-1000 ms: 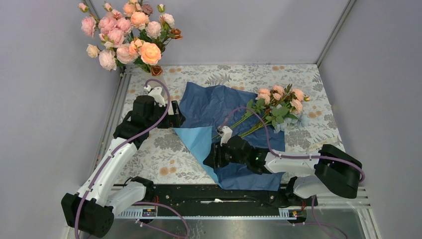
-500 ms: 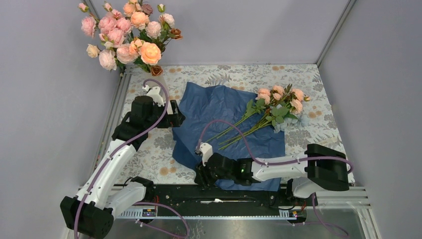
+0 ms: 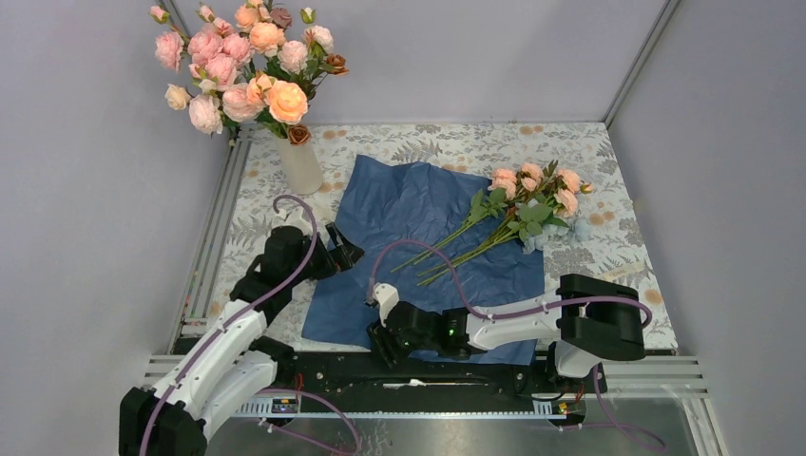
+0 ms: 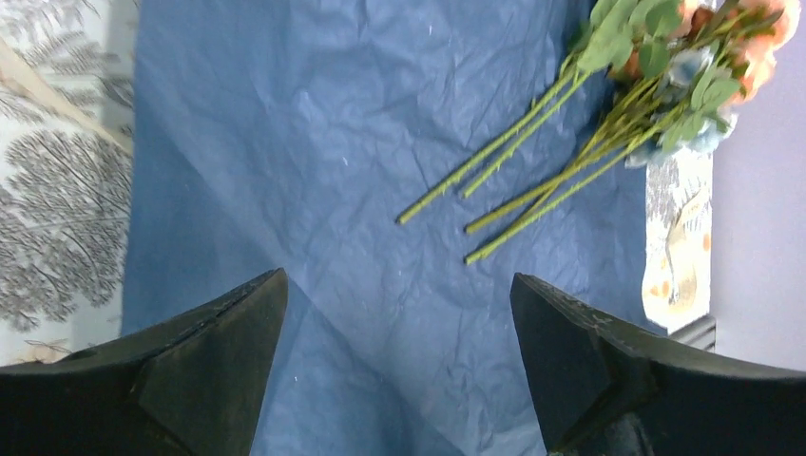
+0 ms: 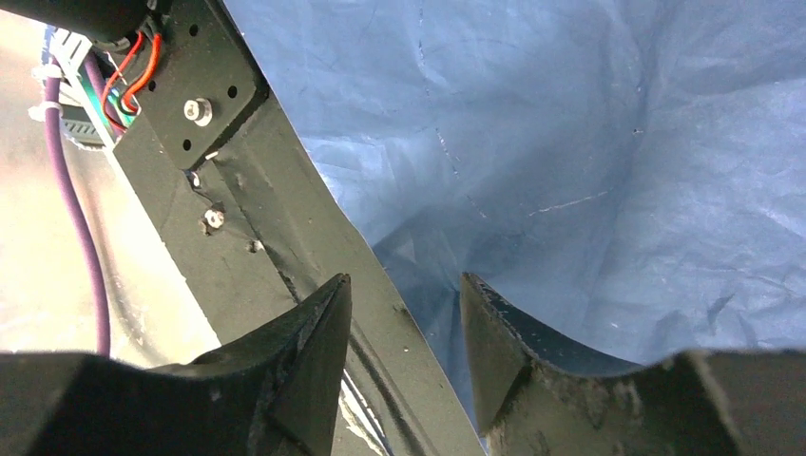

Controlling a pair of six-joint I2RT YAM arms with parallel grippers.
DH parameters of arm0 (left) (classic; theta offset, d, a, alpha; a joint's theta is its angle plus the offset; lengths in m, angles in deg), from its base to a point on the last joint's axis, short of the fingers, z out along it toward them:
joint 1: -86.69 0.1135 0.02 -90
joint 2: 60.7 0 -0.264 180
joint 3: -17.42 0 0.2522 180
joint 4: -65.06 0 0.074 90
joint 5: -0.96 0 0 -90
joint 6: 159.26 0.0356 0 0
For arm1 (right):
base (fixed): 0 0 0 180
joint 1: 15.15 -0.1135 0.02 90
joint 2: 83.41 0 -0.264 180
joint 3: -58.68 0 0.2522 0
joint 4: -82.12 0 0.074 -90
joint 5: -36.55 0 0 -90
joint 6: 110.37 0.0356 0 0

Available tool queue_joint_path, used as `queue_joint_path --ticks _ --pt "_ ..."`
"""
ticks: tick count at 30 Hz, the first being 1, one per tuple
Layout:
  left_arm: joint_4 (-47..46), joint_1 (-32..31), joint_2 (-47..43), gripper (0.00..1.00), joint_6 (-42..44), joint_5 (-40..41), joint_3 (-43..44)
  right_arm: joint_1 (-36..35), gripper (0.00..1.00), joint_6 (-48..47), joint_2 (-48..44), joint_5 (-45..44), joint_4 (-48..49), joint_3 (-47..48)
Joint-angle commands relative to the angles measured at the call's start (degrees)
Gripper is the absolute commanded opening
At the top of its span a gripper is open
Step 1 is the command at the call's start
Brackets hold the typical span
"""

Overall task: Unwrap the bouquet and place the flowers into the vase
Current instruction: Unfold the wrapping paper at the center of the board.

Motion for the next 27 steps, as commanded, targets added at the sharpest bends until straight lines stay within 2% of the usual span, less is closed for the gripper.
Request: queue_joint_path --ticks 1,9,12,20,27 --pt "-7.4 -4.0 -2.5 0.93 -5.6 2.0 -3.6 -0.5 0.55 0.7 -4.4 -2.2 2.2 -0.2" --pt "-15.5 -9.0 0.1 0.93 -11.6 5.1 -11.2 0.0 0.73 0.9 -15.0 -11.2 -4.9 -1.8" --pt "-18.1 -10.8 2.2 0.93 -12.3 6.2 -11.5 2.1 0.72 1.7 -13.5 -10.9 -9.7 -0.4" --pt "-18.6 -12.0 4.7 0.94 -12.7 9.0 -14.6 3.3 0.69 3.8 -9.3 -9.9 -13.8 0.1" --pt "-16.3 -12.0 2.4 0.95 -15.3 13.9 -18.2 3.3 0.67 5.1 -7.2 -9.2 -18.3 -1.0"
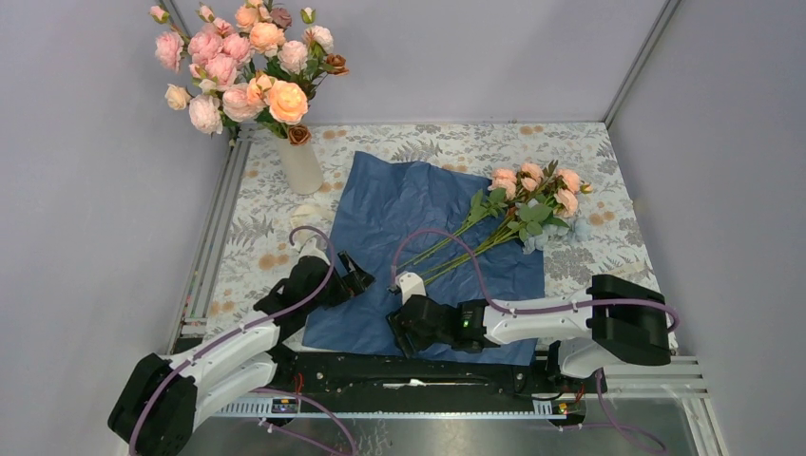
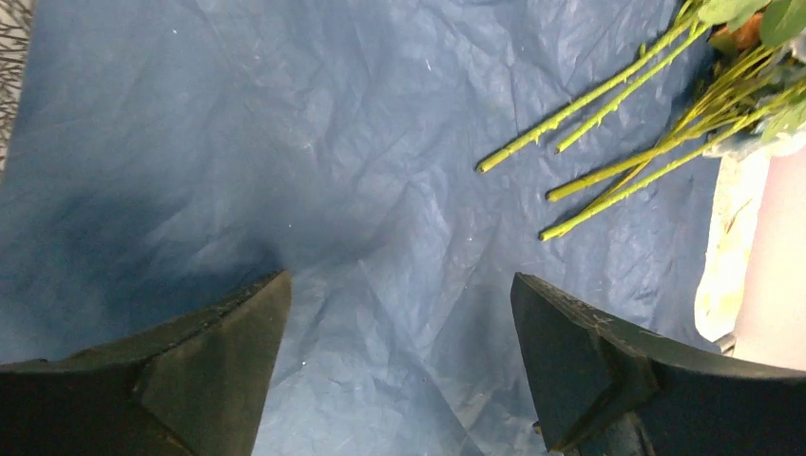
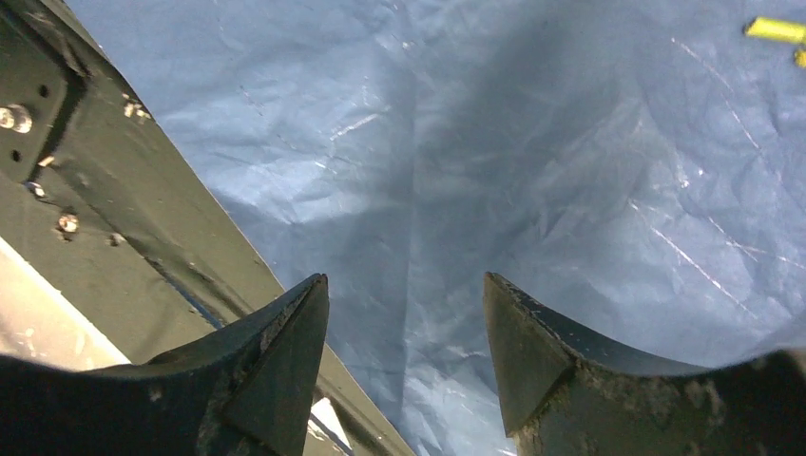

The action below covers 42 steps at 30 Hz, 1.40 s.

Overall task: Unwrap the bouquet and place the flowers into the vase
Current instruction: Unfold the wrapping paper at the center of the board.

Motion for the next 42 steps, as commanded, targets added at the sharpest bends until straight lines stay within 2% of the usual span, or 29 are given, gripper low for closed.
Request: queue_joint_path --ticks 1,9,15,21,29,32,36,42 --pt "-0.3 -0.1 -2.7 0.95 -2.4 6.0 -1.6 0.3 0.67 1.8 1.1 -1.1 -3.2 0.1" --pt "6.0 0.4 -9.6 0.97 -4.3 11.3 -4.3 0.2 0.66 3.5 2.0 0.0 -4.4 -1.7" --pt "8.0 0.4 -9.8 0.97 -0.6 9.8 0.9 0.4 0.68 3.3 -1.6 -3.2 -9.8 0.2" --pt "9.9 0.4 -5.3 0.97 6.7 7.9 10.2 6.4 0.70 4.9 -9.3 -3.1 -16.9 0.7" --pt "2.7 0.4 8.5 0.97 10.6 1.7 18.4 16.2 0.72 9.8 -16.3 -3.8 -27.7 -2.1" --pt "0.2 0.8 12.9 0.97 10.5 1.9 18.6 19.7 0.73 12.8 -18.1 -4.1 -31.6 -4.3" --pt "-3.6 2.0 15.9 0.97 9.7 1.5 16.8 24.5 0.74 16.4 -21.3 -2.9 -32.1 -9.5" --pt "-6.6 3.8 16.7 0.97 8.5 1.9 11.8 29.8 0.89 21.9 -25.5 -2.8 -32.6 -15.5"
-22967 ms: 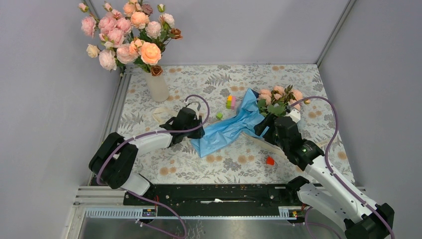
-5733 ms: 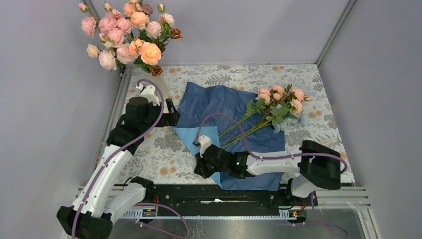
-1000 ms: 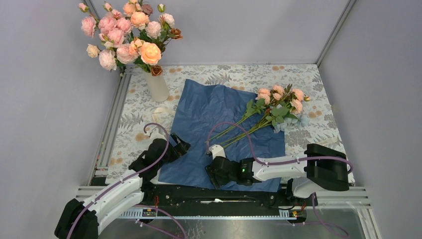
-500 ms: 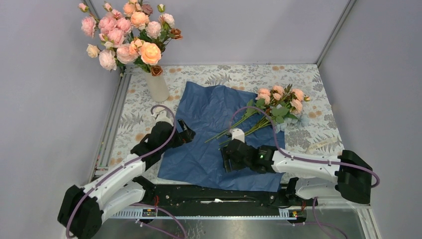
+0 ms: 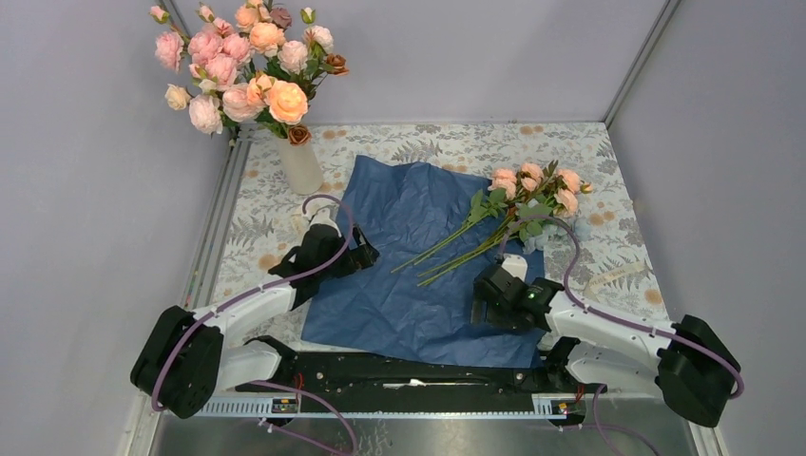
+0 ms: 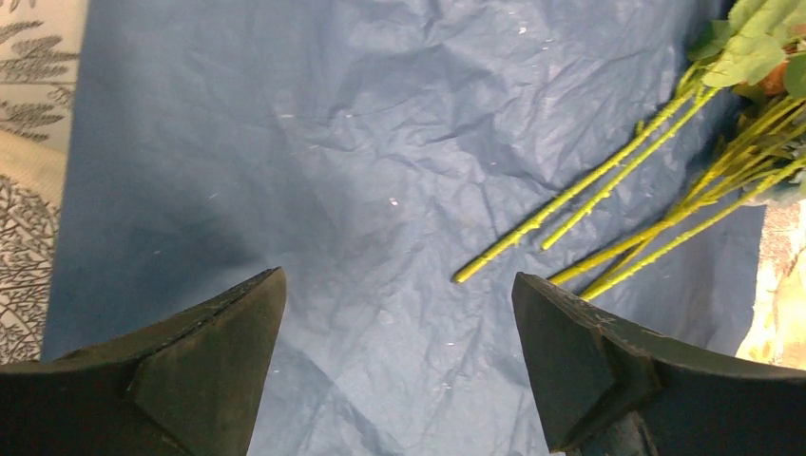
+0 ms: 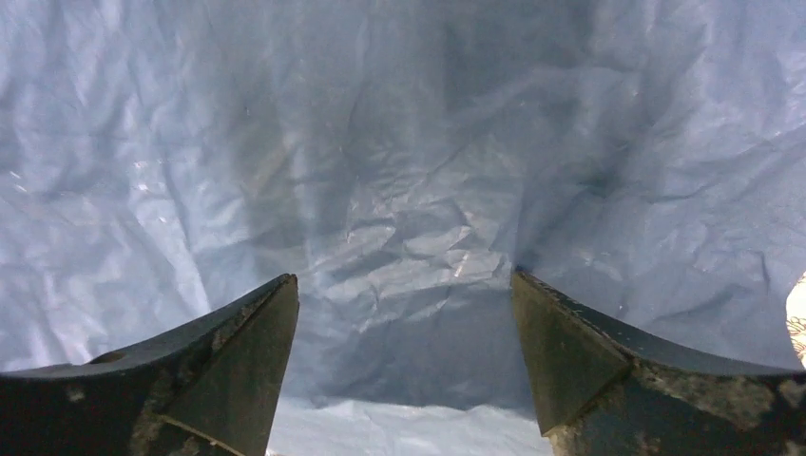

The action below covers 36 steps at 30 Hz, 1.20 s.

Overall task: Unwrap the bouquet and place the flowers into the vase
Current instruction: Unfold the wrapping paper at the center of the board.

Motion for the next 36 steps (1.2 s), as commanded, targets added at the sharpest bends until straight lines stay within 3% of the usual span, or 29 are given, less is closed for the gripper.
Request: queue_joint_path --ticks 1,13,22,29,33,36 --pt "-5.5 1.5 0.2 0.97 -0.7 -0.6 -3.0 4.0 0.91 6.2 -3.3 -1.4 -2.5 -3.4" --pt "-6.1 3.6 -1.7 0.97 0.0 -1.4 -4.7 8.6 0.94 6.0 -7.0 -1.9 -2.6 -3.6" --pt "-0.4 2.9 -8.8 0.96 6.0 -5.2 1.3 9.4 0.92 -2.6 -13.9 -5.0 -8.4 6.8" --pt "5.4 -1.9 -11.8 0.95 8.3 -5.1 6.4 13.0 0.84 -9.2 -10.1 -3.0 -3.9 15.6" --pt "9.2 -2.3 -14.3 0.96 6.4 -8.8 9.4 17.6 0.78 -8.2 -5.6 0.2 2.9 16.4" --pt "17.6 -2.0 -14.3 0.97 8.8 -12.2 14.8 20.6 0.70 -5.6 -1.6 3.4 8.7 15.5"
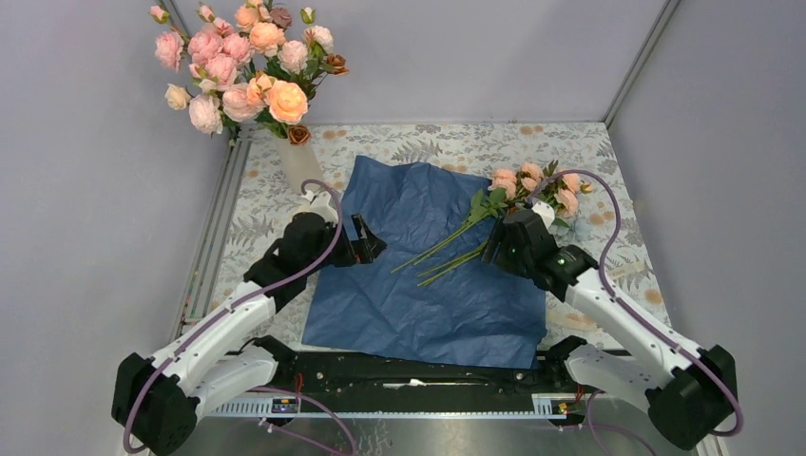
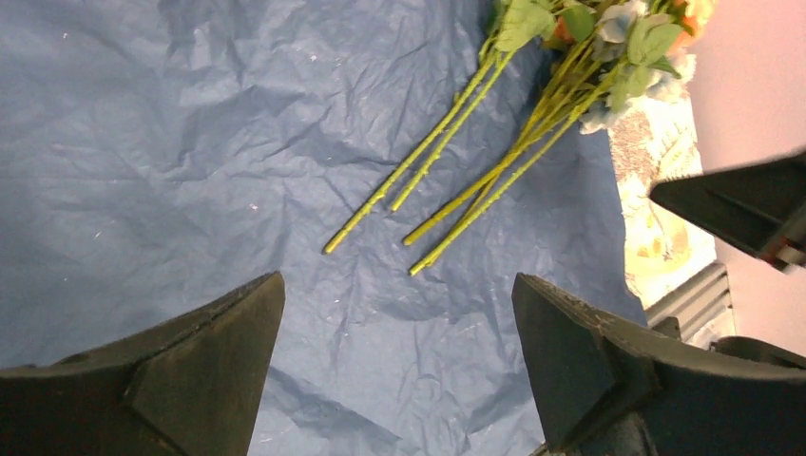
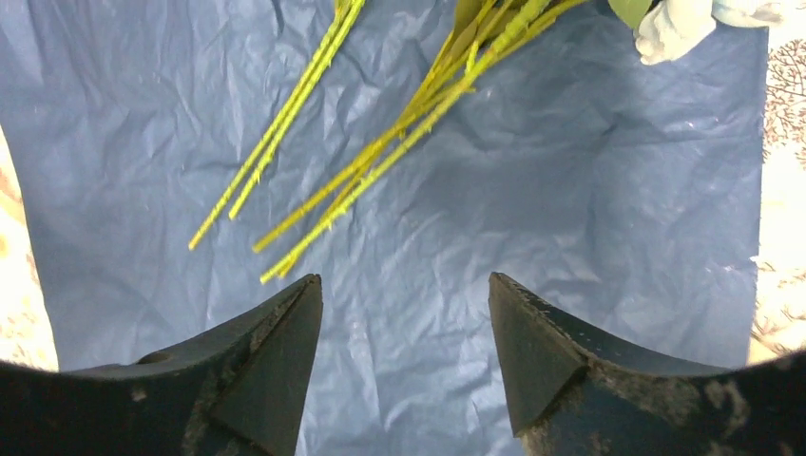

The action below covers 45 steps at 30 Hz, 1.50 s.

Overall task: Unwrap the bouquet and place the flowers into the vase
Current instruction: Unfold the wrapping paper at the center of the board, then pick up the fake flower from the wrapping paper.

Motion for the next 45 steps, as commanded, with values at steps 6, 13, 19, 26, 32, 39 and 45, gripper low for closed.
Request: queue_joint_path --ticks 6,13,19,26,32,39,45 --pt "19.3 3.9 -0.1 0.97 13.0 -7.5 16.3 6.1 0.58 5.6 10.7 -0.6 15.6 -0.8" --pt "21.5 7.8 -1.7 0.98 17.1 -0.8 17.0 9.1 0.54 6.8 16.9 -4.8 18.5 -0.4" --pt "21.4 8.6 -4.1 0.98 17.3 0.8 15.3 11.3 0.52 6.5 19.6 -6.1 18.5 0.0" --pt "21.8 9.6 -3.8 0.98 17.3 0.2 15.2 12.9 0.46 6.4 22.4 -5.6 23.5 -1.3" --pt "21.4 10.3 -3.8 0.98 17.1 -0.7 14.9 13.8 0.43 5.4 25.5 -6.0 24.2 0.3" --pt "21.4 11.1 -3.3 0.98 17.1 -0.8 14.8 14.6 0.39 5.2 28.6 -5.6 26.2 0.2" --pt "21.3 11.9 -3.5 0.98 17.0 -1.1 14.7 15.3 0.27 5.6 30.2 -4.5 26.7 1.2"
